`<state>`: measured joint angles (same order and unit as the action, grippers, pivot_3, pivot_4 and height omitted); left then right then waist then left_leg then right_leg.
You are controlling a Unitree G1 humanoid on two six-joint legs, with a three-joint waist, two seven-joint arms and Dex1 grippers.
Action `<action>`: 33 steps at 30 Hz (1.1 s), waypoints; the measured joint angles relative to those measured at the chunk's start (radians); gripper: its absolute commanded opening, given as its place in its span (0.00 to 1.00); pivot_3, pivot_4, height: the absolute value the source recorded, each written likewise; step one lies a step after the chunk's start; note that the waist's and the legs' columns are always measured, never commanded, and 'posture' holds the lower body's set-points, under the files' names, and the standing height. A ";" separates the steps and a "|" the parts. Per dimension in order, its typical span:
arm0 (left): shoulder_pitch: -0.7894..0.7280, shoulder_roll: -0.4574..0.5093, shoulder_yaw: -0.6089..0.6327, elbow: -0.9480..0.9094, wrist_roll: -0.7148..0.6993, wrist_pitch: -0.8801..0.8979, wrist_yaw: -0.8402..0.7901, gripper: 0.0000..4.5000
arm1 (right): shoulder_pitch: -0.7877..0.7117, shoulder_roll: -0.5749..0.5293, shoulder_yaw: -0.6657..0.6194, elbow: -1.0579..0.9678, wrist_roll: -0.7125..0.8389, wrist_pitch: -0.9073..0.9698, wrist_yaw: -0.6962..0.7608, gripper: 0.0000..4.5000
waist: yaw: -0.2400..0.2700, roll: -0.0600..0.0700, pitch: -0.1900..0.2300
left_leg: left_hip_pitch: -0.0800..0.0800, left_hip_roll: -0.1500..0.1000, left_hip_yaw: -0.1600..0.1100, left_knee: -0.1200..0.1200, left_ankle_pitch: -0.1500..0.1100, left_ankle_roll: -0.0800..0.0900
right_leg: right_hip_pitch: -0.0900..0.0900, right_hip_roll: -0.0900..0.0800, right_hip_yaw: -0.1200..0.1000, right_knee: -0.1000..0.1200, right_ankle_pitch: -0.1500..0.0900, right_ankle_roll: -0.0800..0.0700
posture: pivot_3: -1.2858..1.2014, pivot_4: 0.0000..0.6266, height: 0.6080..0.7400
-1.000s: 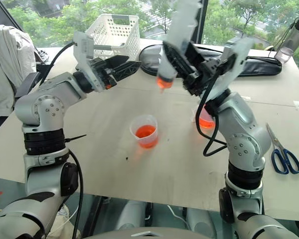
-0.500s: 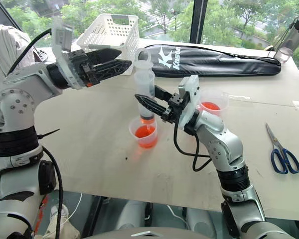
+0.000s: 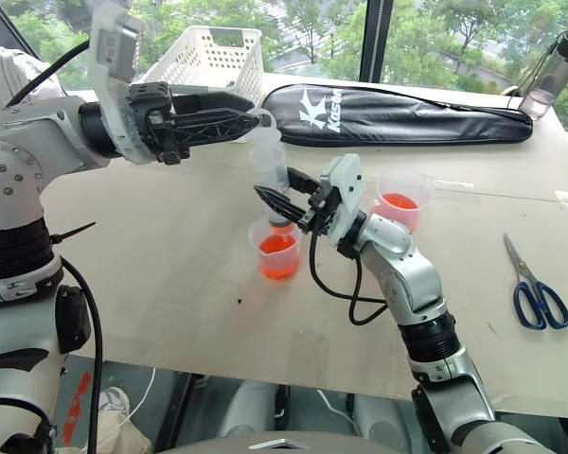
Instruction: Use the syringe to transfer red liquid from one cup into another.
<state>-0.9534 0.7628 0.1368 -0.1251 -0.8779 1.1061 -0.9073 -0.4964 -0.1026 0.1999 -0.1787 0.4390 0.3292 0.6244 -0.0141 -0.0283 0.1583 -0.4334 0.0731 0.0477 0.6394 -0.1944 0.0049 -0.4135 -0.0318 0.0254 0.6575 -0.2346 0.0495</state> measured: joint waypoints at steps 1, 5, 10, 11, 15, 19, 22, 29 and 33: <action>0.002 0.002 -0.011 0.000 0.007 -0.004 -0.007 0.05 | 0.000 0.004 0.000 0.000 -0.003 -0.003 -0.002 0.33 | 0.000 0.000 0.000 | 0.000 0.000 0.000 0.000 0.000 0.000 | 0.000 0.000 0.000 0.000 0.000 0.000 | 0.52 0.24 0.88; 0.010 0.011 -0.033 -0.003 0.033 -0.036 -0.022 0.00 | 0.003 0.002 0.000 0.002 -0.014 -0.003 -0.001 0.33 | 0.000 0.000 0.000 | 0.000 0.000 0.000 0.000 0.000 0.000 | 0.000 0.000 0.000 0.000 0.000 0.000 | 0.52 0.24 0.88; 0.018 0.011 -0.050 -0.004 0.053 -0.066 -0.037 0.00 | 0.004 0.000 -0.001 0.006 -0.028 -0.003 0.002 0.33 | 0.000 0.000 0.000 | 0.000 0.000 0.000 0.000 0.000 0.000 | 0.000 0.000 0.000 0.000 0.000 0.000 | 0.52 0.24 0.88; 0.018 0.012 -0.050 -0.003 0.053 -0.067 -0.041 0.00 | 0.004 0.000 -0.001 0.006 -0.029 -0.003 0.003 0.33 | 0.000 0.000 0.000 | 0.000 0.000 0.000 0.000 0.000 0.000 | 0.000 0.000 0.000 0.000 0.000 0.000 | 0.52 0.24 0.88; 0.018 0.023 -0.051 0.000 0.053 -0.068 -0.067 0.00 | 0.004 -0.001 -0.001 0.006 -0.026 -0.003 0.020 0.33 | 0.000 0.000 0.000 | 0.000 0.000 0.000 0.000 0.000 0.000 | 0.000 0.000 0.000 0.000 0.000 0.000 | 0.52 0.24 0.88; 0.020 0.032 -0.052 -0.001 0.052 -0.067 -0.089 0.00 | 0.004 -0.002 -0.002 0.004 -0.003 0.013 0.035 0.33 | 0.000 0.000 0.000 | 0.000 0.000 0.000 0.000 0.000 0.000 | 0.000 0.000 0.000 0.000 0.000 0.000 | 0.52 0.24 0.88; 0.040 0.034 -0.049 -0.010 0.050 -0.067 -0.092 0.00 | 0.004 -0.002 -0.002 0.004 0.006 0.031 0.041 0.33 | 0.000 0.000 0.000 | 0.000 0.000 0.000 0.000 0.000 0.000 | 0.000 0.000 0.000 0.000 0.000 0.000 | 0.52 0.24 0.88; 0.080 0.041 -0.044 -0.042 0.048 -0.059 -0.089 0.00 | 0.004 -0.003 -0.001 0.003 0.013 0.054 0.049 0.33 | 0.000 0.000 0.000 | 0.000 0.000 0.000 0.000 0.000 0.000 | 0.000 0.000 0.000 0.000 0.000 0.000 | 0.52 0.24 0.88; 0.096 0.043 -0.034 -0.059 0.044 -0.044 -0.080 0.00 | 0.003 0.000 -0.001 0.001 0.013 0.054 0.049 0.33 | 0.000 0.000 0.000 | 0.000 0.000 0.000 0.000 0.000 0.000 | 0.000 0.000 0.000 0.000 0.000 0.000 | 0.52 0.24 0.88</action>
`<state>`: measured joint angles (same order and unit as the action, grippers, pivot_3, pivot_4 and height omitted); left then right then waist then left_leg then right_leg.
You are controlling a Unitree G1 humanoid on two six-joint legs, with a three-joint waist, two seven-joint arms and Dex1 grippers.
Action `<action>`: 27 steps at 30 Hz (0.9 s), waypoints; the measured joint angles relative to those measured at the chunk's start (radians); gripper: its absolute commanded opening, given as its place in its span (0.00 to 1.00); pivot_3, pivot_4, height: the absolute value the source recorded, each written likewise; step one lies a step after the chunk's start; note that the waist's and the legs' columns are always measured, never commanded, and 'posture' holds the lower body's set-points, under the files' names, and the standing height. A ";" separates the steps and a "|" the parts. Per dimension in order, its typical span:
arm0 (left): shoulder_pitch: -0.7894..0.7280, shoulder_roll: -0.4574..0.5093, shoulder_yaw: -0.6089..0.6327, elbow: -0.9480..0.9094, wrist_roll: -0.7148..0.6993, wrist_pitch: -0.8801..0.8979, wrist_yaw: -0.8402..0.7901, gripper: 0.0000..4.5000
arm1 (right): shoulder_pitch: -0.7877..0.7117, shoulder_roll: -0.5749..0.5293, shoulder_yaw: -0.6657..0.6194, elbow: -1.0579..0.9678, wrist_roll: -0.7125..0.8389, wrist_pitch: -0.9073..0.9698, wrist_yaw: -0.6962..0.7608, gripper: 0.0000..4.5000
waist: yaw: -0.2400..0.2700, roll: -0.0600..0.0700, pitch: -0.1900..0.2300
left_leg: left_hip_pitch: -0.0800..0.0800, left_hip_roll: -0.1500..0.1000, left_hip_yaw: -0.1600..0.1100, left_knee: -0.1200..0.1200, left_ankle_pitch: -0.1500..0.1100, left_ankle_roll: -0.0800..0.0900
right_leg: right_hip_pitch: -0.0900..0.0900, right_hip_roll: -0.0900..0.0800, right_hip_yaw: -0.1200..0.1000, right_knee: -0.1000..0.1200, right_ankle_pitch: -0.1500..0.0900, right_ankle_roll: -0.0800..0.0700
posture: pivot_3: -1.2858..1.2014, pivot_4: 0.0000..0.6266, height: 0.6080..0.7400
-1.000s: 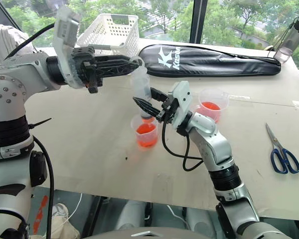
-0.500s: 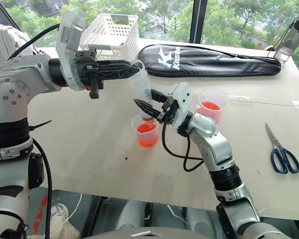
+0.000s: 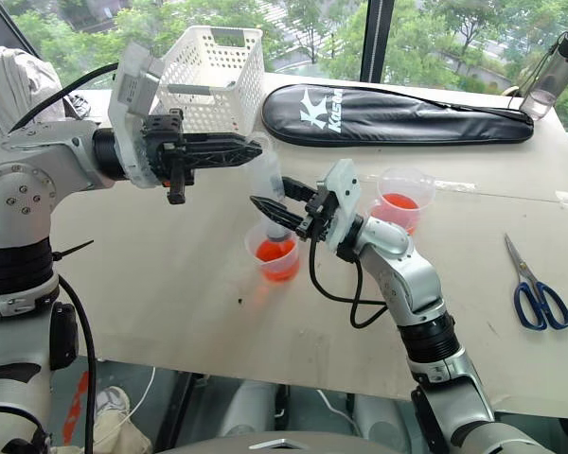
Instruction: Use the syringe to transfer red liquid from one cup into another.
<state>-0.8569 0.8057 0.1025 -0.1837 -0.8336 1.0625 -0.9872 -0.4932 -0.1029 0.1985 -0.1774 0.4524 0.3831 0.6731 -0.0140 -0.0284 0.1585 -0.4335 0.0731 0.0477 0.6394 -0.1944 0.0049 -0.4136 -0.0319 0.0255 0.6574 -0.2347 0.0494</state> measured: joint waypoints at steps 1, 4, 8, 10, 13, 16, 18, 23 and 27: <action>0.001 0.000 0.003 -0.003 -0.002 0.002 0.002 0.00 | 0.000 0.001 0.000 -0.002 0.000 0.000 0.000 0.33 | 0.000 0.000 0.000 | 0.000 0.000 0.000 0.000 0.000 0.000 | 0.000 0.000 0.000 0.000 0.000 0.000 | 0.52 0.24 0.88; 0.010 0.000 0.011 -0.012 -0.015 0.015 0.013 0.00 | -0.002 0.002 0.000 -0.002 0.001 0.000 0.002 0.33 | 0.000 0.000 0.000 | 0.000 0.000 0.000 0.000 0.000 0.000 | 0.000 0.000 0.000 0.000 0.000 0.000 | 0.52 0.24 0.88; 0.016 0.001 0.018 -0.024 -0.024 0.024 0.025 0.00 | -0.004 0.002 0.001 -0.003 0.001 0.000 0.005 0.33 | 0.000 0.000 0.000 | 0.000 0.000 0.000 0.000 0.000 0.000 | 0.000 0.000 0.000 0.000 0.000 0.000 | 0.52 0.24 0.88; 0.018 0.003 0.021 -0.029 -0.029 0.027 0.030 0.00 | -0.005 0.002 0.001 -0.003 0.001 0.000 0.006 0.33 | 0.000 0.000 0.000 | 0.000 0.000 0.000 0.000 0.000 0.000 | 0.000 0.000 0.000 0.000 0.000 0.000 | 0.52 0.24 0.88; 0.019 0.001 0.031 -0.033 -0.036 0.033 0.042 0.00 | -0.007 0.002 0.001 -0.004 0.000 0.000 0.007 0.33 | 0.000 0.000 0.000 | 0.000 0.000 0.000 0.000 0.000 0.000 | 0.000 0.000 0.000 0.000 0.000 0.000 | 0.52 0.24 0.88; 0.009 -0.046 0.077 -0.002 -0.081 0.071 0.090 0.09 | -0.013 0.002 -0.003 -0.012 -0.002 -0.004 -0.002 0.33 | 0.001 0.000 0.000 | 0.000 0.000 0.000 0.000 0.000 0.000 | 0.000 0.000 0.000 0.000 0.000 0.000 | 0.52 0.24 0.88; -0.007 -0.060 0.108 0.030 -0.125 0.097 0.107 0.28 | -0.026 0.004 -0.006 -0.023 -0.005 -0.016 -0.012 0.33 | 0.000 -0.001 0.001 | 0.000 0.000 0.000 0.000 0.000 0.000 | 0.000 0.000 0.000 0.000 0.000 0.000 | 0.52 0.24 0.88; 0.020 -0.041 0.159 0.045 -0.144 0.093 0.141 0.80 | -0.032 0.012 -0.009 -0.047 -0.007 -0.035 -0.027 0.33 | -0.004 -0.001 0.001 | 0.001 0.000 0.000 -0.002 0.000 0.000 | 0.000 0.000 0.000 0.000 0.000 0.000 | 0.52 0.24 0.88; 0.133 0.034 0.212 0.041 -0.143 0.081 0.123 1.00 | -0.031 0.009 -0.010 -0.055 -0.007 -0.036 -0.034 0.33 | -0.006 -0.001 0.001 | 0.000 0.000 0.000 -0.002 0.000 0.000 | -0.001 0.000 0.000 0.000 0.000 0.000 | 0.52 0.24 0.88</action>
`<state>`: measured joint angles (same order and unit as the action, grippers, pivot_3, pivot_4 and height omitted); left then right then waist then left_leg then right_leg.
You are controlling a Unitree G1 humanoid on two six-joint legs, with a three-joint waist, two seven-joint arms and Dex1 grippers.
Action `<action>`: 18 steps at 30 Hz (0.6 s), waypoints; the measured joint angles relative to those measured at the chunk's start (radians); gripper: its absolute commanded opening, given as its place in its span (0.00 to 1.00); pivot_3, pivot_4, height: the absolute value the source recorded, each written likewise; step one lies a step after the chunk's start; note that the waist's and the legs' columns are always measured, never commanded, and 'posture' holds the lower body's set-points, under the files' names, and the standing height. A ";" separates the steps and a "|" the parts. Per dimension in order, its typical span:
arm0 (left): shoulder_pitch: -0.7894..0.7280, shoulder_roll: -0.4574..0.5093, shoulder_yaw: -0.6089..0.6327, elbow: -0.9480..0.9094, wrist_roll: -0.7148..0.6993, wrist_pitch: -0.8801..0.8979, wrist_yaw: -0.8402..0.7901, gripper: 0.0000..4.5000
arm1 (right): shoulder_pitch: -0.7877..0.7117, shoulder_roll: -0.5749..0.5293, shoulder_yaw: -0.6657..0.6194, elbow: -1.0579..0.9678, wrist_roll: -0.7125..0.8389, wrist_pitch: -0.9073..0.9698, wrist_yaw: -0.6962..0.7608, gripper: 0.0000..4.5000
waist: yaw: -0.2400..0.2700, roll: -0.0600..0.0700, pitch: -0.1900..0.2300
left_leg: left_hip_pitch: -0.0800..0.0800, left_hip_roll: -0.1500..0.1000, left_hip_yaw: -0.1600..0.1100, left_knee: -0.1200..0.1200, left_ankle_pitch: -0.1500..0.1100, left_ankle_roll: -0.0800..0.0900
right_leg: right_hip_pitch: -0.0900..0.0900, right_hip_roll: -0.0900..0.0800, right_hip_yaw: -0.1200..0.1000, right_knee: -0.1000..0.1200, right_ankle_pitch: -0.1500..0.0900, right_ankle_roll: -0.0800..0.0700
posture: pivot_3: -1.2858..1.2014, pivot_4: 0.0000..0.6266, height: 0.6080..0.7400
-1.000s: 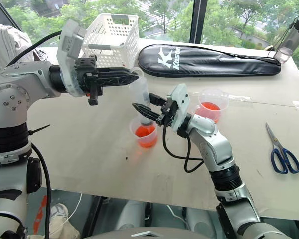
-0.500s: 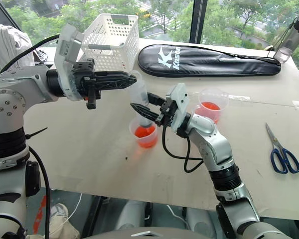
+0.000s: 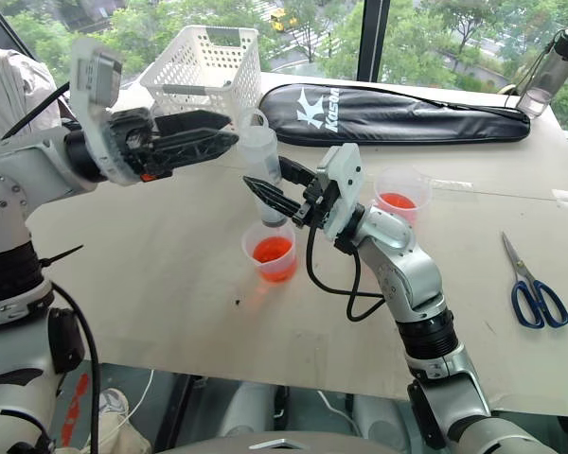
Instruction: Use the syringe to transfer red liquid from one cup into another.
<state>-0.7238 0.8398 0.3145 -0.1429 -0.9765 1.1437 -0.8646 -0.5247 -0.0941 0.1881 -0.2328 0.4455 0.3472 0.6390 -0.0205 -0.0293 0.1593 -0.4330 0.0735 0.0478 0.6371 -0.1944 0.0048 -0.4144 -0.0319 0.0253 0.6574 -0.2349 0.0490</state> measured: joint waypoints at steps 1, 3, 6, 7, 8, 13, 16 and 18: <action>0.032 0.021 0.007 -0.014 -0.001 -0.003 -0.015 1.00 | 0.000 0.001 0.000 -0.002 0.000 0.000 -0.002 0.33 | 0.001 0.000 0.000 | 0.000 0.000 0.000 0.000 0.000 0.000 | 0.000 0.000 0.000 0.000 0.000 0.000 | 0.52 0.24 0.88; 0.093 0.039 0.009 -0.061 -0.004 -0.010 -0.037 1.00 | 0.001 -0.003 -0.001 -0.009 0.003 0.001 -0.002 0.33 | 0.005 0.000 0.000 | 0.000 0.000 0.000 0.000 0.000 0.000 | 0.000 -0.001 0.000 0.000 0.000 0.000 | 0.52 0.24 0.88; 0.117 0.005 -0.011 -0.112 -0.002 -0.043 -0.017 1.00 | 0.000 -0.006 0.001 -0.019 0.010 0.010 0.005 0.33 | 0.015 -0.001 0.000 | 0.000 -0.001 0.000 0.001 0.000 -0.001 | 0.001 -0.003 -0.001 0.000 -0.001 -0.002 | 0.52 0.24 0.88; 0.117 -0.005 -0.015 -0.119 -0.001 -0.046 -0.011 1.00 | 0.001 -0.007 0.001 -0.022 0.012 0.012 0.007 0.33 | 0.015 -0.001 0.000 | 0.000 -0.001 0.001 0.001 0.000 -0.001 | 0.001 -0.003 -0.001 -0.001 -0.001 -0.002 | 0.52 0.24 0.88; 0.116 -0.023 -0.022 -0.126 -0.001 -0.054 0.004 1.00 | 0.000 -0.008 0.001 -0.026 0.015 0.016 0.010 0.33 | 0.014 -0.001 0.000 | 0.000 -0.001 0.001 0.001 0.000 -0.001 | 0.001 -0.003 0.000 -0.001 -0.001 -0.002 | 0.52 0.24 0.88; 0.094 -0.096 -0.071 -0.147 -0.009 -0.064 0.059 1.00 | -0.001 -0.025 0.004 -0.028 0.018 0.022 0.028 0.33 | 0.008 -0.002 0.000 | 0.000 -0.001 0.000 0.002 0.000 -0.001 | 0.001 -0.001 0.000 0.000 0.000 0.000 | 0.52 0.24 0.88; 0.061 -0.132 -0.094 -0.151 -0.009 -0.081 0.069 1.00 | -0.004 -0.038 0.004 -0.028 0.017 0.025 0.032 0.33 | 0.007 -0.002 0.000 | 0.000 -0.001 0.000 0.000 0.000 -0.001 | 0.001 -0.001 0.000 0.000 0.000 0.000 | 0.52 0.24 0.88; 0.054 -0.146 -0.104 -0.151 -0.009 -0.083 0.077 1.00 | -0.005 -0.040 0.005 -0.028 0.017 0.026 0.033 0.33 | 0.006 -0.002 0.000 | 0.000 0.000 0.000 0.000 0.000 -0.001 | 0.001 -0.001 0.000 0.000 0.000 0.000 | 0.52 0.24 0.88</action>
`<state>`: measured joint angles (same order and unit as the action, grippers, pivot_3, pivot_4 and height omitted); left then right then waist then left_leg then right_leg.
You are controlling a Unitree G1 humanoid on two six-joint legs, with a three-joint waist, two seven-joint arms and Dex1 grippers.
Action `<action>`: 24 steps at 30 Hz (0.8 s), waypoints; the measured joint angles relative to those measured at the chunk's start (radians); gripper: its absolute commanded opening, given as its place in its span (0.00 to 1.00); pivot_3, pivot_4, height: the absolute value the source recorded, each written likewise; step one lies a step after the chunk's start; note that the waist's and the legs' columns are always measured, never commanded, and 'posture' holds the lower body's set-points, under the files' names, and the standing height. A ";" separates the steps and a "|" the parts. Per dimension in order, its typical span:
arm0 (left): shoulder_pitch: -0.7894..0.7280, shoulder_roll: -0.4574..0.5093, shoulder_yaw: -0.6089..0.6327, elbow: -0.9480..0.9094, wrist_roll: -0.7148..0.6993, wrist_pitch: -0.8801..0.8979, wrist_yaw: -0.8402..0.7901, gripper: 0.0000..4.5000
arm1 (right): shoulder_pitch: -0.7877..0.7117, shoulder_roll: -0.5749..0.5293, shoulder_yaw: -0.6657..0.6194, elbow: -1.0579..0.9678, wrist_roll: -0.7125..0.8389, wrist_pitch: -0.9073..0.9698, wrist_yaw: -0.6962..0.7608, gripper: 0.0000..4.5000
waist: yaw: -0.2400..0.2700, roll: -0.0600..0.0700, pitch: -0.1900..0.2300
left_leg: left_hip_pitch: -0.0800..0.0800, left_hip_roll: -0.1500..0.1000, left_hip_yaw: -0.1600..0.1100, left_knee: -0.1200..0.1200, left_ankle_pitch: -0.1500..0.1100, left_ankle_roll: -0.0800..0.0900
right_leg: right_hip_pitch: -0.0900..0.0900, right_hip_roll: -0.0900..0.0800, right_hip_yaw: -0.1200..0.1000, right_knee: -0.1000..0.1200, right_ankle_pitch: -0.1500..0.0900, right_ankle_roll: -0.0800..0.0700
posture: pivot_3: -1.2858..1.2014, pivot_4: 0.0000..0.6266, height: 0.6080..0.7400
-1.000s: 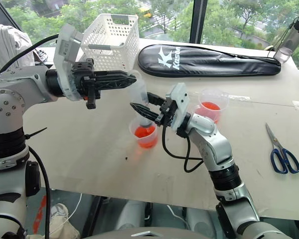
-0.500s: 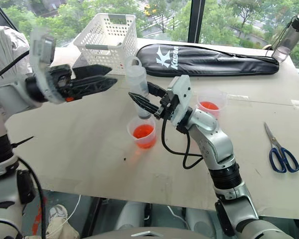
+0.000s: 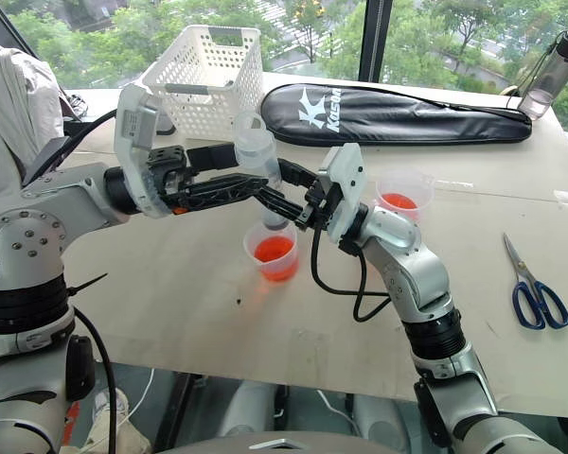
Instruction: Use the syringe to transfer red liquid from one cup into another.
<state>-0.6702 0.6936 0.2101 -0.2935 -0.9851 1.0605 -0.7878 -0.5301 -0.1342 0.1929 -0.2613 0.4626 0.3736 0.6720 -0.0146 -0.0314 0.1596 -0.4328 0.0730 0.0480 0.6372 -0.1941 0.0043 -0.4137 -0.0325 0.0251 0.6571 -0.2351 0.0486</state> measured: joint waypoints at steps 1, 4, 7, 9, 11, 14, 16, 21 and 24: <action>-0.003 -0.010 -0.010 0.000 0.000 -0.002 0.004 0.88 | -0.001 -0.002 0.001 0.000 0.000 0.001 0.000 0.33 | 0.001 0.000 0.000 | 0.000 0.000 0.000 0.000 0.000 0.000 | 0.000 0.000 0.000 0.000 0.000 0.000 | 0.52 0.24 0.88; -0.003 -0.018 -0.026 0.005 0.003 -0.005 0.007 0.63 | -0.003 -0.007 0.005 -0.001 -0.001 0.003 0.002 0.33 | 0.000 0.000 0.000 | 0.000 0.000 0.000 0.000 0.000 0.000 | 0.000 0.000 0.000 0.000 0.000 0.000 | 0.52 0.24 0.88; -0.003 -0.011 -0.024 0.009 0.004 -0.011 0.001 0.47 | -0.003 -0.015 0.006 -0.006 -0.001 0.003 0.012 0.31 | 0.000 0.000 0.000 | 0.000 0.000 0.000 0.000 0.000 0.000 | 0.000 0.000 0.000 0.000 0.000 0.000 | 0.52 0.24 0.88; 0.000 -0.010 -0.024 0.009 0.005 -0.017 -0.003 0.46 | -0.003 -0.016 0.006 -0.008 -0.002 0.003 0.013 0.30 | 0.000 0.000 0.000 | 0.000 0.000 0.000 0.000 0.000 0.000 | 0.000 0.000 0.000 0.000 0.000 0.000 | 0.52 0.24 0.88; 0.000 -0.010 -0.023 0.009 0.004 -0.017 -0.005 0.46 | -0.003 -0.020 0.006 -0.009 0.000 0.003 0.020 0.53 | 0.000 0.000 0.000 | 0.000 0.000 0.000 0.000 0.000 0.000 | 0.000 0.000 0.000 0.000 0.000 0.000 | 0.52 0.24 0.88; 0.001 -0.011 -0.017 0.022 0.000 -0.022 -0.007 0.43 | -0.003 -0.024 0.009 -0.017 0.015 0.010 0.042 0.81 | 0.001 0.000 0.000 | 0.000 0.000 0.000 0.000 0.000 0.000 | 0.000 0.000 0.000 0.000 0.000 0.000 | 0.52 0.24 0.88; 0.005 -0.007 -0.003 0.025 -0.003 -0.025 -0.006 0.41 | -0.003 -0.023 0.019 -0.028 0.030 0.018 0.049 0.99 | 0.000 0.000 0.000 | 0.000 0.000 0.000 0.000 0.000 0.000 | 0.000 0.000 0.000 0.000 0.000 0.000 | 0.52 0.24 0.88; 0.008 0.018 0.023 0.035 -0.071 0.002 -0.015 0.38 | -0.001 -0.060 0.027 -0.084 0.053 0.041 0.057 1.00 | 0.001 0.000 0.000 | 0.000 0.000 0.000 0.000 0.000 0.000 | 0.000 -0.001 -0.001 0.000 0.000 0.000 | 0.52 0.24 0.88; 0.006 0.049 0.028 0.054 -0.135 0.032 -0.018 0.37 | 0.013 -0.093 0.025 -0.133 0.095 0.067 0.058 1.00 | 0.002 0.000 0.000 | 0.000 0.000 0.000 0.000 0.000 0.000 | 0.000 -0.001 -0.001 0.000 0.000 0.000 | 0.52 0.24 0.88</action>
<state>-0.6645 0.7421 0.2378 -0.2396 -1.1201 1.0930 -0.8063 -0.5171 -0.2271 0.2178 -0.3948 0.5580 0.4401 0.7300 -0.0129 -0.0318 0.1601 -0.4329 0.0730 0.0477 0.6374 -0.1941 0.0043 -0.4136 -0.0332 0.0245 0.6569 -0.2352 0.0486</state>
